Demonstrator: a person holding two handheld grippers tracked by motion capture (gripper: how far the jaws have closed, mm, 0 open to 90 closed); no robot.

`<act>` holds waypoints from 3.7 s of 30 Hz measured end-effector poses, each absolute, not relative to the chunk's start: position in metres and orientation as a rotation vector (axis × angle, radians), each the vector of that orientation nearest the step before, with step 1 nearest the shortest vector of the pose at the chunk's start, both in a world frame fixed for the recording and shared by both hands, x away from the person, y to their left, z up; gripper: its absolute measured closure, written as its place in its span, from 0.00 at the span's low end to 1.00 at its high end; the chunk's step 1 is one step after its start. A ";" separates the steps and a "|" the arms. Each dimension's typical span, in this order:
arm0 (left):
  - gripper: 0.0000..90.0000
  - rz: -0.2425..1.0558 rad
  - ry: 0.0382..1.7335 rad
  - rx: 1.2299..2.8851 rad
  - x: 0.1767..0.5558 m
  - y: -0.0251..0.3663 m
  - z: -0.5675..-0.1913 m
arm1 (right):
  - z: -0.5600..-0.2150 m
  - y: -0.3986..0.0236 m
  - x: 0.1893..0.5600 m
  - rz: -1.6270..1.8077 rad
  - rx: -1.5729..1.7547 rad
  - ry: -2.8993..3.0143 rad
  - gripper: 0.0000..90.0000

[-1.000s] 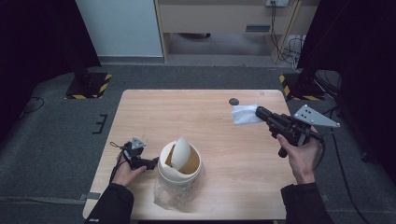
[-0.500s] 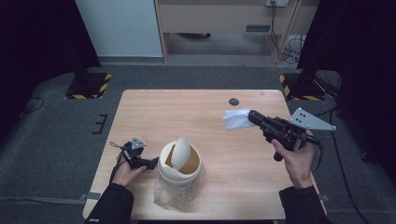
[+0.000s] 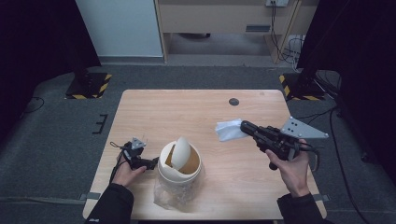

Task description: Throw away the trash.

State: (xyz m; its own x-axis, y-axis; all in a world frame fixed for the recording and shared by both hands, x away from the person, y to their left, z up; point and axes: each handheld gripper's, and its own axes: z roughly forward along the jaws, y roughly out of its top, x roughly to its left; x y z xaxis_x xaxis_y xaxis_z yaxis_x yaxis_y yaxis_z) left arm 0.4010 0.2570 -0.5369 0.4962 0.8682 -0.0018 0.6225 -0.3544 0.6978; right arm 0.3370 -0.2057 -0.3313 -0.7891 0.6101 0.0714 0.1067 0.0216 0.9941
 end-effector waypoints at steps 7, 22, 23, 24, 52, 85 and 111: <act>0.00 0.494 1.219 2.099 0.401 0.257 -0.537 | -0.336 -0.202 0.328 1.840 0.728 1.949 0.96; 0.00 0.494 1.219 2.099 0.401 0.257 -0.537 | -0.351 -0.173 0.324 1.837 0.684 2.053 0.96; 0.00 0.494 1.219 2.099 0.401 0.257 -0.537 | -0.352 -0.171 0.324 1.838 0.682 2.060 0.96; 0.00 0.494 1.219 2.099 0.401 0.257 -0.537 | -0.353 -0.170 0.324 1.839 0.679 2.064 0.96; 0.00 0.494 1.219 2.099 0.401 0.257 -0.537 | -0.385 -0.134 0.327 1.792 0.658 2.188 0.96; 0.00 0.494 1.219 2.099 0.401 0.257 -0.537 | -0.412 -0.104 0.326 1.792 0.643 2.279 0.96; 0.00 0.494 1.219 2.099 0.401 0.257 -0.537 | -0.432 -0.088 0.328 1.801 0.651 2.334 0.87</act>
